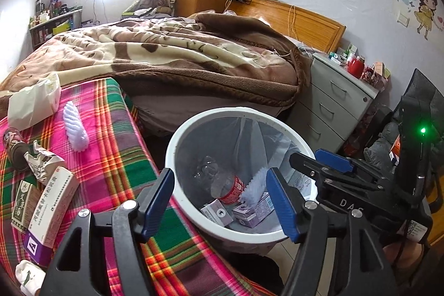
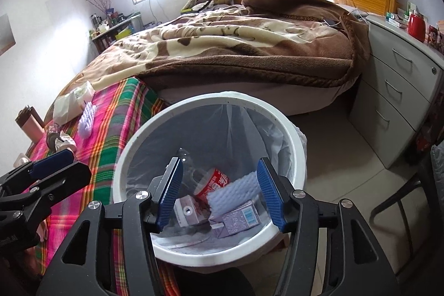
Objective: Collect trash
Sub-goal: 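Carry the foam net and white carton to the wastebasket and release them, then move both tools back over the bed toward the folded tissue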
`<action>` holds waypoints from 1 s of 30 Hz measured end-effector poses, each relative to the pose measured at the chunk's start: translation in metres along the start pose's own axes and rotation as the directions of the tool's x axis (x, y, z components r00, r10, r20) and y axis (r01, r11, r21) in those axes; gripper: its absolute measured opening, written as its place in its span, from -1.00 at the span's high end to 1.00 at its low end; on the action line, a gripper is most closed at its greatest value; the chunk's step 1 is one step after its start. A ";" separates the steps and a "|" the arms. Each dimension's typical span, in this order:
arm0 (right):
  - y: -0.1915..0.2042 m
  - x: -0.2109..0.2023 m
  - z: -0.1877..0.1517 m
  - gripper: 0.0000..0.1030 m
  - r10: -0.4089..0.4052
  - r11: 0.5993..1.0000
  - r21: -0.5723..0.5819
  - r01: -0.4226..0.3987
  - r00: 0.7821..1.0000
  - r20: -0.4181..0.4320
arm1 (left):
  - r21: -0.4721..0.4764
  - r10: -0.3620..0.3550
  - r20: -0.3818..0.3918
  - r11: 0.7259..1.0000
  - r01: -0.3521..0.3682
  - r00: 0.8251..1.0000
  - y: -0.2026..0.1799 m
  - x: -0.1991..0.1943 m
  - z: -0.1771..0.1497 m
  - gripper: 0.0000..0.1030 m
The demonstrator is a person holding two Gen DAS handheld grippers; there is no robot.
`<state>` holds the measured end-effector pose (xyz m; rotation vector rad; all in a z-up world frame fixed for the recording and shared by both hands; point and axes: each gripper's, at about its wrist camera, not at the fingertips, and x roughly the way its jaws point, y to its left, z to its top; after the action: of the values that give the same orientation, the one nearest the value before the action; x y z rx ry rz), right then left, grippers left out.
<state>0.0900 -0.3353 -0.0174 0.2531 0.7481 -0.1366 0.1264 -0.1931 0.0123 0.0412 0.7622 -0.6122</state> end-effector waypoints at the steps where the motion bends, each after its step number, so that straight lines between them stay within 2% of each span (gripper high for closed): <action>1: 0.002 -0.001 0.000 -0.11 0.001 1.000 -0.003 -0.001 1.000 0.003 | -0.002 0.001 0.004 1.000 -0.001 1.000 0.001 -0.002 0.000 -0.37; 19: 0.048 -0.008 -0.006 -0.11 0.092 0.995 -0.049 -0.090 0.995 0.030 | -0.059 0.062 0.076 0.997 -0.057 0.995 0.052 -0.052 -0.016 -0.43; 30: 0.084 -0.010 -0.018 -0.11 0.161 0.983 -0.092 -0.159 0.987 0.015 | -0.110 0.138 0.094 0.986 -0.128 0.986 0.096 -0.092 -0.043 -0.45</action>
<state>0.0887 -0.2497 -0.0083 0.2238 0.7074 0.0467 0.0993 -0.0568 0.0239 -0.0337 0.6859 -0.4437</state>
